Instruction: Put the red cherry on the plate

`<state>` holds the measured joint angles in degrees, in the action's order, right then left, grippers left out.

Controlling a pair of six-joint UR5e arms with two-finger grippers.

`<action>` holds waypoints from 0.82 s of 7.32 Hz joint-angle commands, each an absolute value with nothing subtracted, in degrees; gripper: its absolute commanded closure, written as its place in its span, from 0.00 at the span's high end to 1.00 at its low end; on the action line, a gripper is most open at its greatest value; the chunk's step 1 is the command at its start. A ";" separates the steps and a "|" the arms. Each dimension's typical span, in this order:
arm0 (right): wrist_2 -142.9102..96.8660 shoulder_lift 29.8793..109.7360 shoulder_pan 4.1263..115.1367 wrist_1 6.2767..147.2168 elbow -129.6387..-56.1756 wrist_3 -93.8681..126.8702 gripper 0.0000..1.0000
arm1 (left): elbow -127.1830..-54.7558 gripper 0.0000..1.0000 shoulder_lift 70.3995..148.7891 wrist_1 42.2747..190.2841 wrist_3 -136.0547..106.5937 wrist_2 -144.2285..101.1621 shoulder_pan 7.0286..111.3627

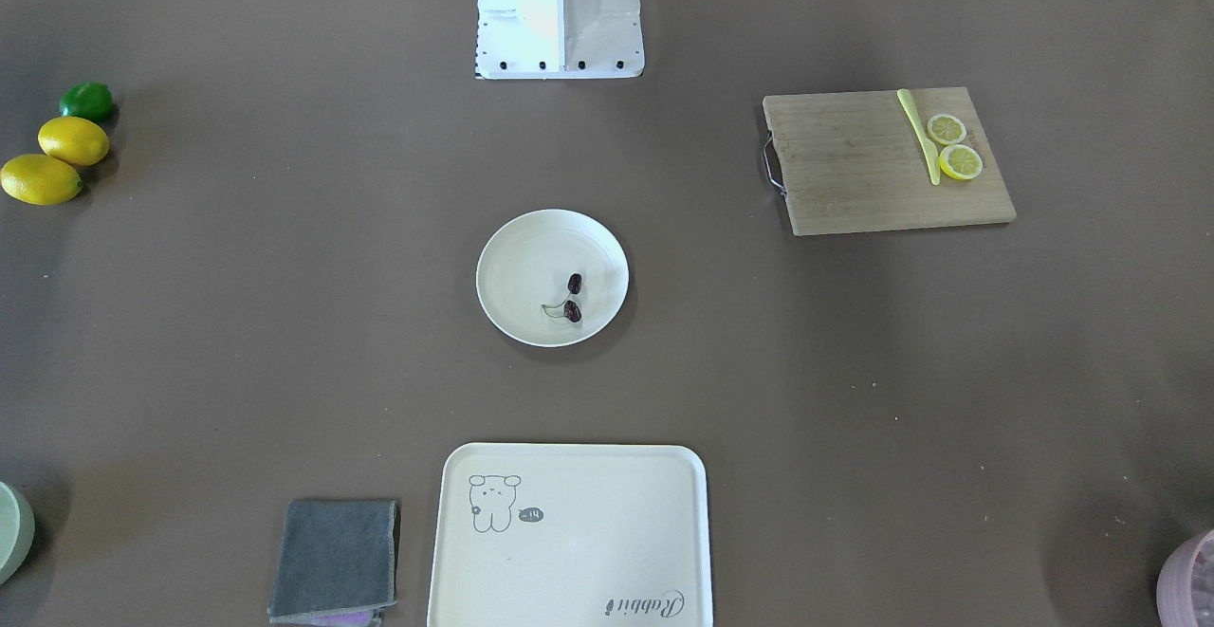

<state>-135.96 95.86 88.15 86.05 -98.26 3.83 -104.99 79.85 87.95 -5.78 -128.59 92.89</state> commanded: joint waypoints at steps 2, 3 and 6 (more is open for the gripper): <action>-135.97 95.89 88.15 85.69 -98.00 3.87 1.00 | -100.92 0.98 78.83 94.28 -5.71 -128.58 93.16; -135.97 95.98 88.15 85.61 -98.09 3.78 1.00 | -101.33 0.98 78.23 96.48 -5.54 -128.50 92.99; -136.05 95.98 88.15 85.61 -98.17 3.78 1.00 | -101.86 0.98 79.10 96.42 -5.54 -128.58 92.90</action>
